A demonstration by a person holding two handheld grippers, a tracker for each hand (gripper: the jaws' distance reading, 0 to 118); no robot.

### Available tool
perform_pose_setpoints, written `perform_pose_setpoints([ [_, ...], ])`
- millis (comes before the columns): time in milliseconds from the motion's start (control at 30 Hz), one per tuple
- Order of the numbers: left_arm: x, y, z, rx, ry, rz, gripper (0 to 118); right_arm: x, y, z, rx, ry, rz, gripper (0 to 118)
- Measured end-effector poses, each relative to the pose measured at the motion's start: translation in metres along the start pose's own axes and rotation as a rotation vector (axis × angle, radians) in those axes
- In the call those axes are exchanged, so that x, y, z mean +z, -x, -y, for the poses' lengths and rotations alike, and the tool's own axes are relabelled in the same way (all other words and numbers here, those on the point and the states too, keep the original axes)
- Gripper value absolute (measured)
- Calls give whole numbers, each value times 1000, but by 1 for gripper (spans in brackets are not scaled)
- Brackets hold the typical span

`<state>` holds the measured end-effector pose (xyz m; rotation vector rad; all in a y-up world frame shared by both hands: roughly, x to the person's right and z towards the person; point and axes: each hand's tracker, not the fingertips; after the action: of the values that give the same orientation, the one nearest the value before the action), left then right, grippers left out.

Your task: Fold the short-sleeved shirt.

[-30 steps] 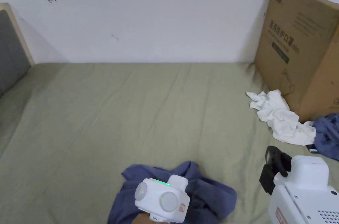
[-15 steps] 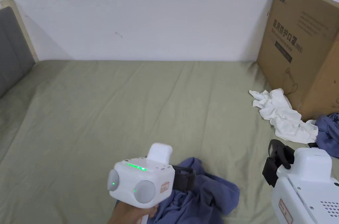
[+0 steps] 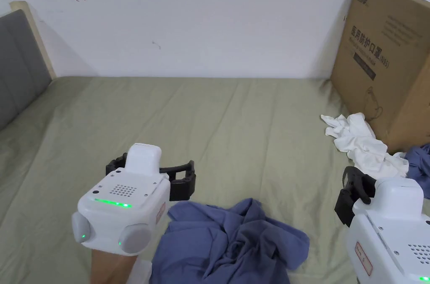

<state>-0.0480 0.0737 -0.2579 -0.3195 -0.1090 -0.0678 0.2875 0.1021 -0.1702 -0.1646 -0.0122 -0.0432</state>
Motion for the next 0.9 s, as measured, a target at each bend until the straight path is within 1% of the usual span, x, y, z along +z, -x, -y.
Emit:
perform_pose_setpoints([
  [33, 2, 3, 1, 13, -9, -6, 108, 0, 1, -1, 0, -1, -1, 2],
  [67, 4, 6, 2, 27, -23, -8, 97, 0, 2, -2, 2, -3, -4, 2],
  [100, 5, 8, 4, 41, -34, -17, 74, 1, 4, -3, 5, -4, -6, 2],
  [133, 7, 10, 6, 55, -48, -29, 56, 1, 4, -3, 7, -6, -8, 2],
  [200, 10, 14, 8, 74, -71, -25, 12, 2, 7, -5, 12, -10, -10, 2],
  [300, 16, 19, 9, 119, -106, -10, 6, 1, 8, -5, 19, -14, -14, 2],
  [333, 17, 19, 9, 123, -106, -30, 6, 1, 8, -5, 20, -14, -16, 2],
  [400, 16, 23, 11, 125, -90, -18, 6, 0, 9, -5, 20, -13, -18, 2],
  [467, 12, 25, 14, 142, -16, 2, 6, -1, 9, -5, 16, -9, -19, 2],
  [600, -5, 30, 39, 203, 206, 33, 6, -3, 9, 0, 6, 2, -21, 2],
  [900, -20, 21, 127, 245, 506, 56, 6, -11, 7, 14, 10, 43, -28, 2],
])
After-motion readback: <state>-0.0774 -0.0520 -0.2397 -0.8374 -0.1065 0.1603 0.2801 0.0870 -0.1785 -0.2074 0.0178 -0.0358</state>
